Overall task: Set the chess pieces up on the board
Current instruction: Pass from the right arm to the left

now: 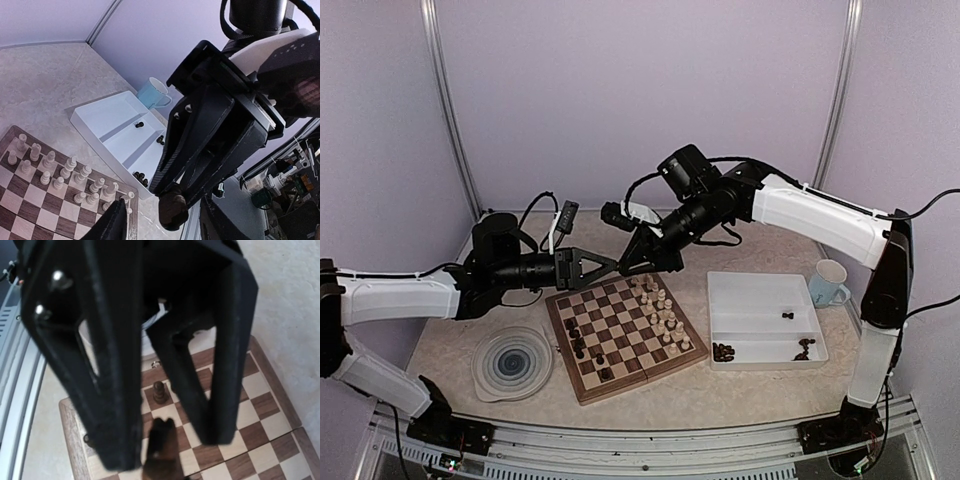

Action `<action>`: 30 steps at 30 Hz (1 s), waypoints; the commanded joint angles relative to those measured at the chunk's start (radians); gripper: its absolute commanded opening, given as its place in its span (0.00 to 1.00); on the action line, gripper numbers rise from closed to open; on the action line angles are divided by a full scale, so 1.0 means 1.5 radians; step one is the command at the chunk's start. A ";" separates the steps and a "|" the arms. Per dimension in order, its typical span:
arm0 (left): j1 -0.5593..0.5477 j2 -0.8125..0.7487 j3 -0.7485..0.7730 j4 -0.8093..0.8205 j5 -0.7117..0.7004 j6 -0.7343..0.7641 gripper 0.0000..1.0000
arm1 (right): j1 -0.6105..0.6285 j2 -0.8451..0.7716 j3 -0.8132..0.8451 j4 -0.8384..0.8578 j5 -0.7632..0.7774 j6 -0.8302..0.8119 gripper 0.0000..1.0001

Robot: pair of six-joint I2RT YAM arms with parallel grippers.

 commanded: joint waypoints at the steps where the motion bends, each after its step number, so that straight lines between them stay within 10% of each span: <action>1: -0.012 0.010 0.033 0.006 0.026 0.028 0.45 | 0.000 0.011 0.018 -0.014 -0.020 0.003 0.12; 13: -0.013 0.020 0.043 -0.020 0.037 0.037 0.09 | 0.000 0.022 0.025 -0.017 -0.019 0.004 0.13; 16: -0.013 0.009 0.055 -0.062 0.018 0.052 0.02 | -0.001 0.018 0.023 -0.019 -0.011 0.001 0.28; 21: -0.035 -0.026 0.158 -0.353 -0.077 0.193 0.00 | -0.027 -0.046 -0.041 -0.005 0.014 -0.026 0.50; 30: -0.128 -0.040 0.257 -0.758 -0.352 0.273 0.00 | -0.234 -0.202 -0.322 0.173 0.033 -0.023 0.52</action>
